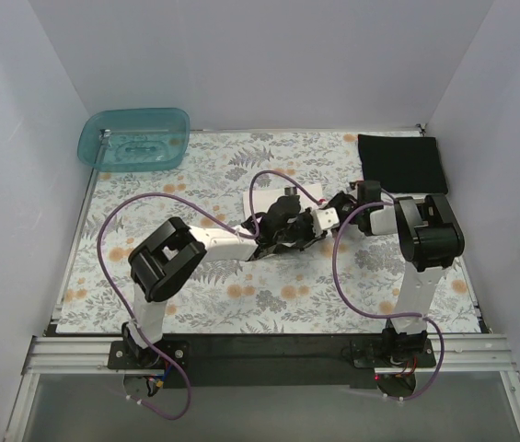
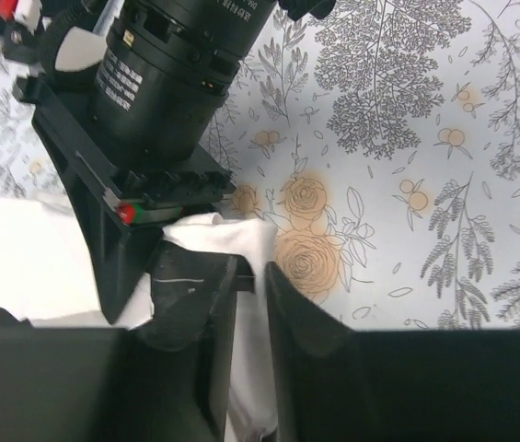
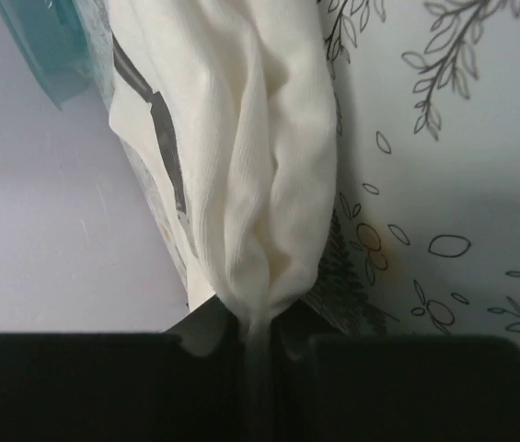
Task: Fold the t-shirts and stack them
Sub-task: Neatly place the folded tshirt to the corner
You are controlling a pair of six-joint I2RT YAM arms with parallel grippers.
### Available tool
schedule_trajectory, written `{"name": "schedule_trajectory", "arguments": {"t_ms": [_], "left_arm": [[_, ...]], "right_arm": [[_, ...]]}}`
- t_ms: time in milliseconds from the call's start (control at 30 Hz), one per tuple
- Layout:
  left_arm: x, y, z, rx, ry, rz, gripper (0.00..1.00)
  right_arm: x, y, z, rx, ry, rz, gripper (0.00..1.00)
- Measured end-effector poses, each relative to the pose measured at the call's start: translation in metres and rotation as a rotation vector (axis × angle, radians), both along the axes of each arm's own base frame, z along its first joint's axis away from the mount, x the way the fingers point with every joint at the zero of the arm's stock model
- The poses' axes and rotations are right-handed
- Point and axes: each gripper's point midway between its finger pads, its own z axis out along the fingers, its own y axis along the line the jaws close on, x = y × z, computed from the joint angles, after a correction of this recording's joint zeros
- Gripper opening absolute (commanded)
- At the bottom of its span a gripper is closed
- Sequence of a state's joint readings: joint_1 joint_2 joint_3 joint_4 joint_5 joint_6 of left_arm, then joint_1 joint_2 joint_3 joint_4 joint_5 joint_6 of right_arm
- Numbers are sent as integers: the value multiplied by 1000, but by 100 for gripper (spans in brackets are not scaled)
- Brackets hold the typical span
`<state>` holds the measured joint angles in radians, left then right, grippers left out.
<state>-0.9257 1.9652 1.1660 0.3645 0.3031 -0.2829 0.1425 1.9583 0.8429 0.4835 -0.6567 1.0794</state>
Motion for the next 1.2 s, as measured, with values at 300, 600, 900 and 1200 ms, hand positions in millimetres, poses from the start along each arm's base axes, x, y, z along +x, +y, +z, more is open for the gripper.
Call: {"name": "schedule_trajectory", "arguments": {"t_ms": [300,600,900,1200], "left_arm": [[11,37,26,-50,221,79,42],[17,101,97,-101,278,205,82],[-13,133,53,26,460,273,85],[-22,149,34,76,539,313,87]], "right_arm": [[52,-5,30,-214,-235,137,1],[122,-43,75,-571,-543,275,1],[154,-93,78,-805,-616,395,1],[179,-138,123,-947,-711,382,1]]}}
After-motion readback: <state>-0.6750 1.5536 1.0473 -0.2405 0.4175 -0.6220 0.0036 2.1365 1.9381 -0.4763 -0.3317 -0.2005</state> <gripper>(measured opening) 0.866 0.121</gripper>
